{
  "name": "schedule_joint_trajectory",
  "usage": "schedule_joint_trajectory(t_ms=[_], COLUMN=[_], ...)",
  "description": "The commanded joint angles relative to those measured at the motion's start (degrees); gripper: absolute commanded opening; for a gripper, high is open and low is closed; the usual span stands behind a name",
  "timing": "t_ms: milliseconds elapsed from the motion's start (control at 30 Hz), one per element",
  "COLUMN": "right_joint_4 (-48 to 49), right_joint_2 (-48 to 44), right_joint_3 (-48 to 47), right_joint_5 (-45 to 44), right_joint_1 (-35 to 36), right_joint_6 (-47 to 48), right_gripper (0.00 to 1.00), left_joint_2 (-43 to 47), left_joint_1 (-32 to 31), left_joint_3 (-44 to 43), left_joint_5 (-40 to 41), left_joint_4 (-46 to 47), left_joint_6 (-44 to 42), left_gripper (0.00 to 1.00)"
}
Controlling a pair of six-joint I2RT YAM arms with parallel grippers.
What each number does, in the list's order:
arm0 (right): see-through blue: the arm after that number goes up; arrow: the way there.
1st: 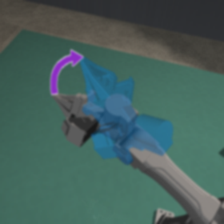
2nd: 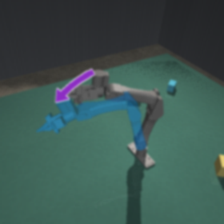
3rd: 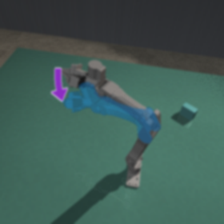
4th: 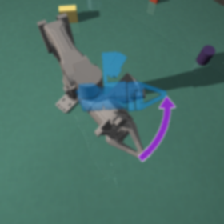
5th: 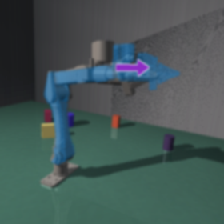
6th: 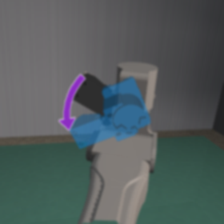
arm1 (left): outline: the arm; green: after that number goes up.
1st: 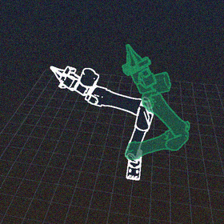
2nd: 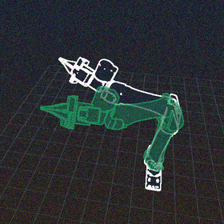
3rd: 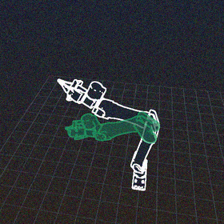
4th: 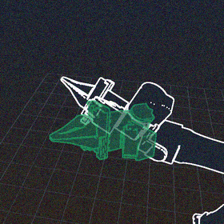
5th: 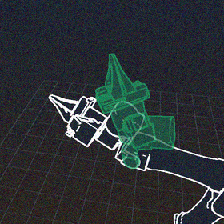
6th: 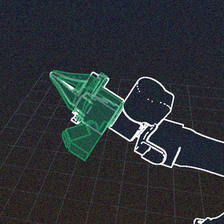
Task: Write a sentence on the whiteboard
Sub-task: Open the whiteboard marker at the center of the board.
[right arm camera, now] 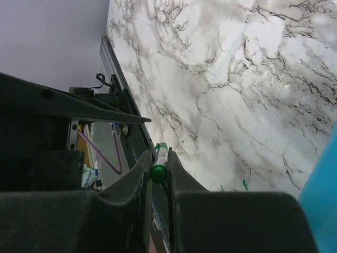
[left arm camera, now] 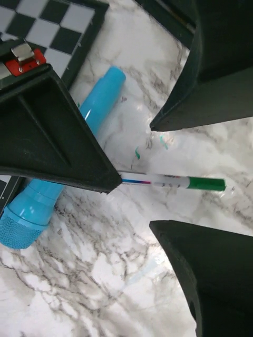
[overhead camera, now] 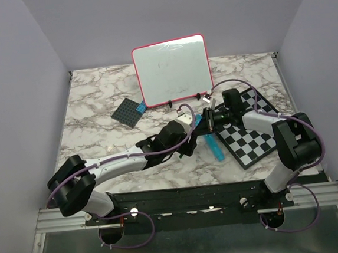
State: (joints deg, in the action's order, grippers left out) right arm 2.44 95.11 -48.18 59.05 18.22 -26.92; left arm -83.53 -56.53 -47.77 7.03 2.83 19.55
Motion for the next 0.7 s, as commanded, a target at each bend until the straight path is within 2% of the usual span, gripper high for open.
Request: schedule_joint_trajectory(t_ms=[0, 100, 133, 200, 300, 567, 667], right_joint_4=[-1.12, -1.47, -1.38, -1.38, -0.68, 2.75, 3.19], right_joint_2=[-1.59, -2.39, -2.39, -2.12, -2.3, -4.06, -4.32], right_joint_3=[-1.91, -2.26, -2.53, -2.79, -2.62, -1.74, -1.74], right_joint_5=[1.42, 3.26, 4.14, 7.83, 10.73, 14.78, 15.22], right_joint_1=[0.5, 0.5, 0.5, 0.5, 0.42, 0.5, 0.5], right_joint_6=[2.04, 3.27, 3.62, 5.29, 5.82, 5.12, 4.86], right_gripper=[0.08, 0.08, 0.08, 0.08, 0.08, 0.07, 0.07], left_joint_2=[8.8, 16.27, 18.12, 23.39, 27.35, 20.96, 18.41], left_joint_1=[1.16, 4.84, 7.72, 10.38, 11.09, 11.18, 11.18], left_joint_3=[4.33, 9.33, 10.75, 14.7, 18.14, 19.29, 18.24], left_joint_5=[0.63, -4.81, -10.22, -15.97, -21.07, -30.66, -34.44], left_joint_4=[1.57, 1.12, 1.12, 2.44, 5.77, 11.58, 12.89], left_joint_6=[1.98, 3.3, 4.0, 4.53, 6.02, 9.54, 9.89], left_gripper=[0.86, 0.93, 0.93, 0.94, 0.96, 0.88, 0.8])
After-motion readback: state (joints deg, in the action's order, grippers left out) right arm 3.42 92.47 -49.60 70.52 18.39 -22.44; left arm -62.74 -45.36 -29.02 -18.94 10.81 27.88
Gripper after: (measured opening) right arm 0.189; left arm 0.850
